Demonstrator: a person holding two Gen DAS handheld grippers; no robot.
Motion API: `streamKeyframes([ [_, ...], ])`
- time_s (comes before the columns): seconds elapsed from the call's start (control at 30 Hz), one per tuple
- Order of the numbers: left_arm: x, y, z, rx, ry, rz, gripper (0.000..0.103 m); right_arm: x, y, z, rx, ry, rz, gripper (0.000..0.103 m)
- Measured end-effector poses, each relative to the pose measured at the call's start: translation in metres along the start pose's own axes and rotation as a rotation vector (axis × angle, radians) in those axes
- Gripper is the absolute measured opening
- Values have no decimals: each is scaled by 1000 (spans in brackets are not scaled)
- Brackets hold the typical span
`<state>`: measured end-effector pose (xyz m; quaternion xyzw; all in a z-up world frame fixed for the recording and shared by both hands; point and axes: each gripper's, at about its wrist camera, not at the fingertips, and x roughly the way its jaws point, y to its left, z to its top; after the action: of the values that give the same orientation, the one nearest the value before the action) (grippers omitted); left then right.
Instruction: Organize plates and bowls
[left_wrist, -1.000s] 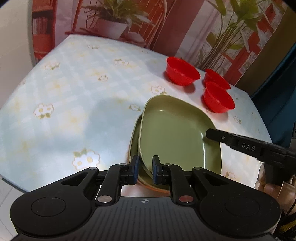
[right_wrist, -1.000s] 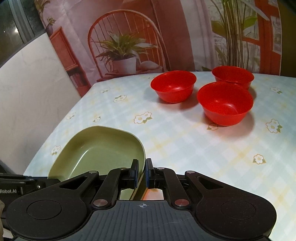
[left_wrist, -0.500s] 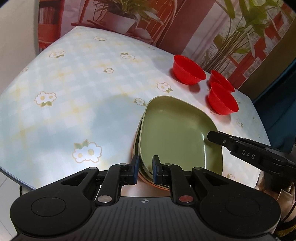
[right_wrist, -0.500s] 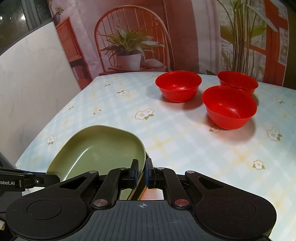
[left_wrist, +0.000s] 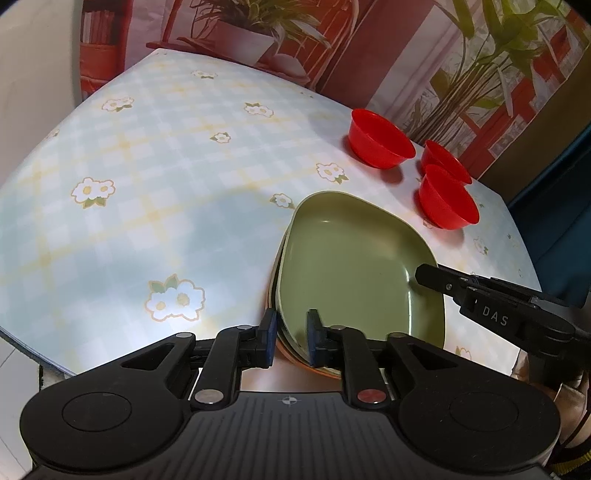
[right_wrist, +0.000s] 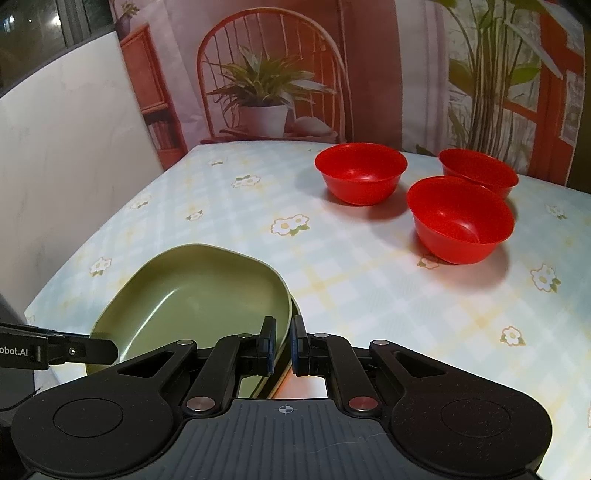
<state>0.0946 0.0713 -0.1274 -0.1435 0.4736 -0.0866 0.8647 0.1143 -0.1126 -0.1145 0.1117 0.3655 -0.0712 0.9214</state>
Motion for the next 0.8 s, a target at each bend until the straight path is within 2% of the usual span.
streamKeyframes([
  [0.27,-4,-1,0,10,-23,-4,29,0,0,1,-5,-1,-7,8],
  [0.43,-5,2,-1,1,-18,-6,29,0,-1,0,-5,4,-16,9],
  [0.6,-4,2,0,-3,-16,-7,29,-3,-2,1,-4,2,-7,17],
  [0.8,-2,2,0,-2,-11,-11,29,-9,-5,-1,-9,5,-7,17],
])
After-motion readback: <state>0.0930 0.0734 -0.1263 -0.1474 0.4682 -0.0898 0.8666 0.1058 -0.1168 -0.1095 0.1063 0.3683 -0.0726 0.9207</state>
